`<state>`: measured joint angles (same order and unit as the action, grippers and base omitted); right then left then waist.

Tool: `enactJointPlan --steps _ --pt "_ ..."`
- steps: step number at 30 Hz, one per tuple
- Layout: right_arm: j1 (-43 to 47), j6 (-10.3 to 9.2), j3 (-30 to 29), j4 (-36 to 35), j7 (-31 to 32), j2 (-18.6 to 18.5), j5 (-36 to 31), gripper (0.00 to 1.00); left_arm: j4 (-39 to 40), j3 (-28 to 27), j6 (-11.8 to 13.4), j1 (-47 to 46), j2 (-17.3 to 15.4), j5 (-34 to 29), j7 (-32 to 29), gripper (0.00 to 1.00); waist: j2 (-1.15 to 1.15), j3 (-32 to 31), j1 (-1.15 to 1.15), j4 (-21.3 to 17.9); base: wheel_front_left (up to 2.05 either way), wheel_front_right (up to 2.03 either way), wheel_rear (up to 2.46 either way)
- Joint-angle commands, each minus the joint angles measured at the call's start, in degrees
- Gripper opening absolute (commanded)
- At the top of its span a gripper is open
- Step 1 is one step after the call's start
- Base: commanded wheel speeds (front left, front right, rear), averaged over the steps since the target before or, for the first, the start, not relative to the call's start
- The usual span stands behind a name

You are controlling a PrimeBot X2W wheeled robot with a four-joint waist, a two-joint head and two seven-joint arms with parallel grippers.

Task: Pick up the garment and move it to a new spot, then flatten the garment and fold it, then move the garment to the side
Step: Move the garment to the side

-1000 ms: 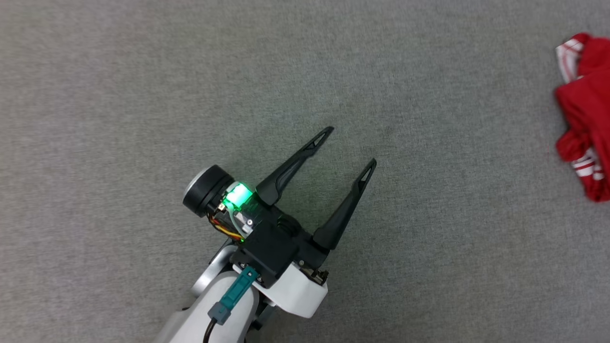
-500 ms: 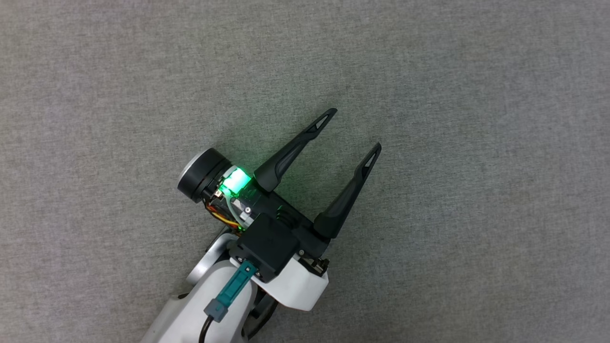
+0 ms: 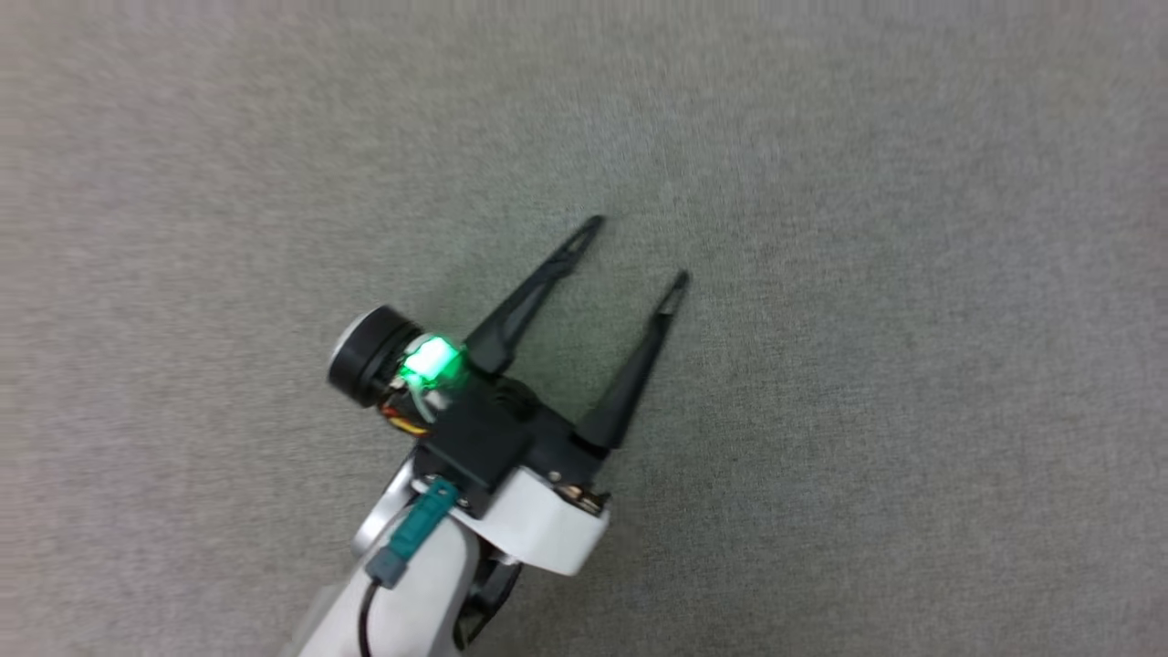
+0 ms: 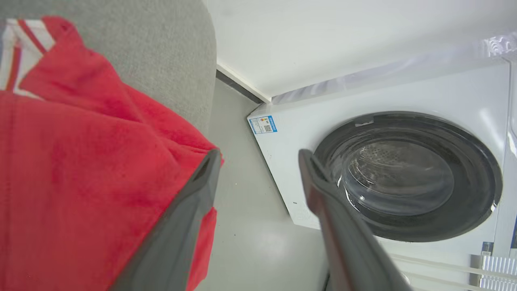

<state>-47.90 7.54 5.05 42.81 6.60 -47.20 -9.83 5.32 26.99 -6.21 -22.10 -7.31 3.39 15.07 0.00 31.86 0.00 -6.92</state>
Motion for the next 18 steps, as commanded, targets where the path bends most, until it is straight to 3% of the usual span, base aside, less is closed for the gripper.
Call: enactJointPlan --steps 1,10,18 --pt "1.3 -0.11 -0.4 -1.8 -0.4 1.5 0.3 1.00 -0.5 -1.2 0.5 1.5 0.1 0.5 0.1 1.00 0.00 -4.2 0.00 1.4 0.00 0.00 0.00" --pt "7.4 -0.11 2.2 -14.7 -3.8 8.8 3.7 1.00 -2.8 -10.2 1.6 7.9 0.6 2.6 0.1 1.00 0.00 -15.1 0.00 4.5 0.00 0.00 0.00" --pt "18.1 -0.10 -2.7 -25.5 -8.0 19.1 11.9 1.00 -3.9 -16.5 1.2 14.1 1.4 3.3 0.1 1.00 0.00 -22.1 0.00 7.7 0.00 0.00 0.00"
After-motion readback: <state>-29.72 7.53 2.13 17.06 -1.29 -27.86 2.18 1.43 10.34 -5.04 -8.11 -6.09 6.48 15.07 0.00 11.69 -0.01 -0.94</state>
